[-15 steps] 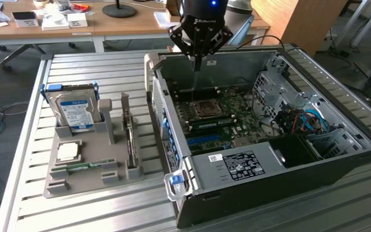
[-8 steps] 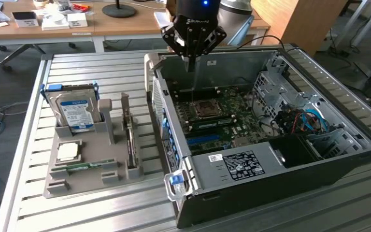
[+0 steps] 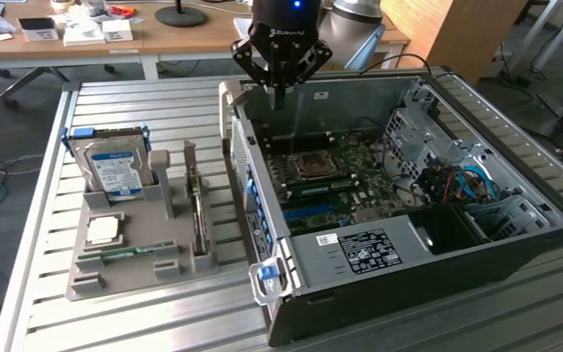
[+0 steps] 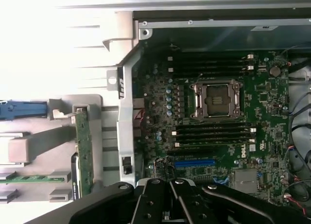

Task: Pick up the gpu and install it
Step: 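Reach for the gpu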

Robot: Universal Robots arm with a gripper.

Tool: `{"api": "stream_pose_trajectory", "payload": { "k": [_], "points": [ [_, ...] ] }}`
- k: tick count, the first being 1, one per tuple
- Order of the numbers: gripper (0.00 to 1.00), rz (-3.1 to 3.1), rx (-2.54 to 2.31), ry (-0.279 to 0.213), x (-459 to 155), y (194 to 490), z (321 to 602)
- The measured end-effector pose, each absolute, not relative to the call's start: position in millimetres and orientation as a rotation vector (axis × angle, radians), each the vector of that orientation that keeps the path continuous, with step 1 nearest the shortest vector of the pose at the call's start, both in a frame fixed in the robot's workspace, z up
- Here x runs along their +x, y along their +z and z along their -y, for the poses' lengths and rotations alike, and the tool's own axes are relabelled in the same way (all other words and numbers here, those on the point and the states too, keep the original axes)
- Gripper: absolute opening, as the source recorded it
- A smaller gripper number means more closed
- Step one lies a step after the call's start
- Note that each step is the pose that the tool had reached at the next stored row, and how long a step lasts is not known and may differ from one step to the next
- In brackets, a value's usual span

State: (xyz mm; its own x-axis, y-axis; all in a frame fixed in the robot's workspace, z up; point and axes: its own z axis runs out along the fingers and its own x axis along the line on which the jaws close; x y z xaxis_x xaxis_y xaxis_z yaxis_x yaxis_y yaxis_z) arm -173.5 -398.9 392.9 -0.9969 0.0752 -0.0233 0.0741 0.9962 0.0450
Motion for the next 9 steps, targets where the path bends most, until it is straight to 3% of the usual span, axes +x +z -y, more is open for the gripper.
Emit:
{"api": "stream_pose_trajectory", "payload": {
  "k": [9],
  "points": [
    [0.11,-3.114,0.117,0.069,-188,393,399]
  ]
}}
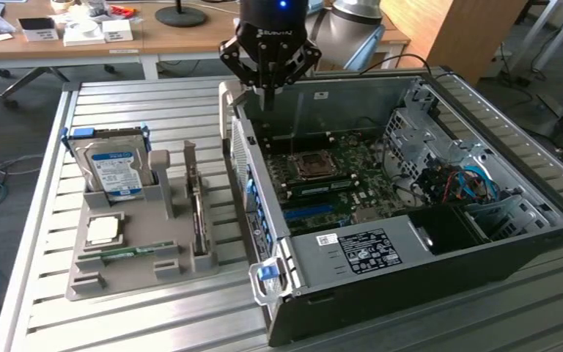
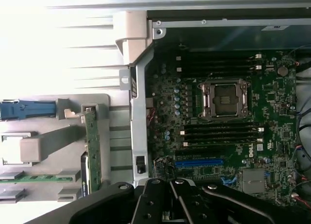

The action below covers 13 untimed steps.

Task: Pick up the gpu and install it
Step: 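Reach for the gpu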

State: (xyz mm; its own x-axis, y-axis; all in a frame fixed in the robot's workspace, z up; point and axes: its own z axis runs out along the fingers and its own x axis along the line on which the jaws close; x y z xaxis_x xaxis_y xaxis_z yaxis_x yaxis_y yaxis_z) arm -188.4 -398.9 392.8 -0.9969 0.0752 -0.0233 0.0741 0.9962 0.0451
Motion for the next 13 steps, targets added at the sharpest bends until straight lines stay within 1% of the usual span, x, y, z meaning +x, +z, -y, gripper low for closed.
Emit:
{"api": "stream_pose_trajectory", "payload": {
  "k": [13],
  "points": [
    [0.11,-3.114,0.117,0.069,-195.4,392.8,398.8]
  ]
}}
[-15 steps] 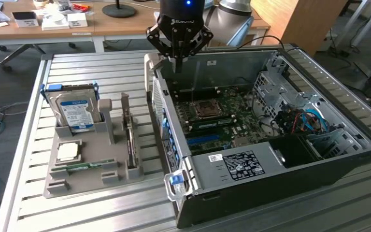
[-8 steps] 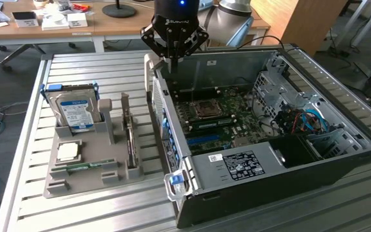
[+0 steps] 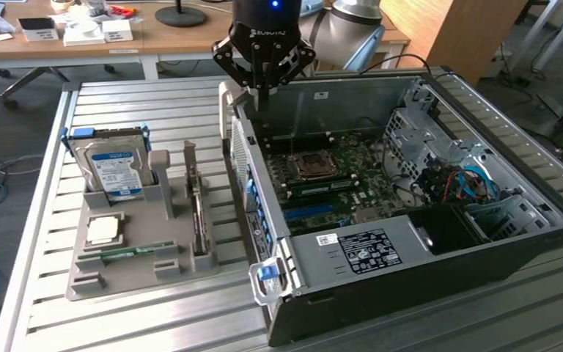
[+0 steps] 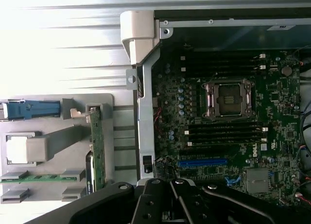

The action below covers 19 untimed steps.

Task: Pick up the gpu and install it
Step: 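Reach for the gpu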

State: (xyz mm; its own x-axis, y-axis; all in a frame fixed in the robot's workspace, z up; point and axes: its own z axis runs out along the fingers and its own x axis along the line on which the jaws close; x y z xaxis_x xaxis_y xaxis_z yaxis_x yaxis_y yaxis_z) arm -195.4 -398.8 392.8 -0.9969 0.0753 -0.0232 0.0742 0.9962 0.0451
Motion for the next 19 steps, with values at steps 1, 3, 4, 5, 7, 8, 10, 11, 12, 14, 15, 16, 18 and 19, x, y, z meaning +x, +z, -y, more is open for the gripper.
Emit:
{"api": "stream_pose_trajectory", "payload": {
  "k": [1,3,4,5,7,8,10,11,12,14,15,16,18,19],
  "points": [
    [0.11,-3.114,0.117,0.069,-195,393,399],
    [0.11,-3.114,0.117,0.069,-195,393,399],
    [0.11,-3.114,0.117,0.069,-196,393,399],
    [0.11,-3.114,0.117,0.069,-196,393,399],
    [0.11,-3.114,0.117,0.069,-197,393,399],
    [0.11,-3.114,0.117,0.069,-198,393,399],
    [0.11,-3.114,0.117,0.069,-200,393,399],
    [0.11,-3.114,0.117,0.069,-202,393,399],
    [0.11,-3.114,0.117,0.069,-203,393,399],
    [0.11,-3.114,0.117,0.069,-206,393,399],
    [0.11,-3.114,0.117,0.069,-208,393,399],
    [0.11,-3.114,0.117,0.069,-209,393,399],
    [0.11,-3.114,0.117,0.069,-213,393,399],
    [0.11,-3.114,0.117,0.069,-214,393,399]
  ]
}}
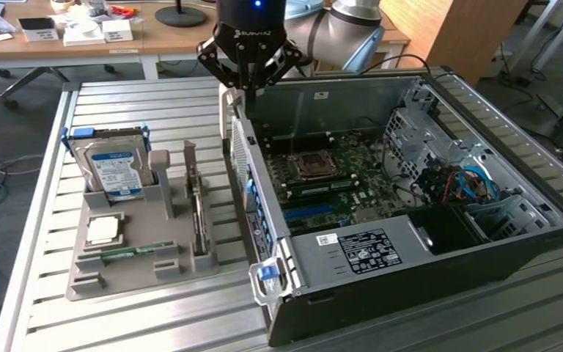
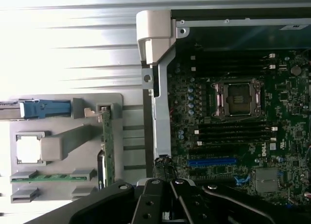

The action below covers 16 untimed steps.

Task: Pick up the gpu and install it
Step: 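Reach for the gpu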

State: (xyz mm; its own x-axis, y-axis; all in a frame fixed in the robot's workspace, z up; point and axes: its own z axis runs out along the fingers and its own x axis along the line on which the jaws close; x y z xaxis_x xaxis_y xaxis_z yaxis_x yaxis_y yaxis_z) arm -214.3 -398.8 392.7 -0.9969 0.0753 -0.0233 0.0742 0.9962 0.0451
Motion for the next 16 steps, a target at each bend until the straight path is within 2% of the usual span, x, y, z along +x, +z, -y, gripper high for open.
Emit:
{"api": "stream_pose_trajectory", "payload": {
  "k": [16],
  "points": [
    [0.11,-3.114,0.117,0.069,-240,393,399]
  ]
}}
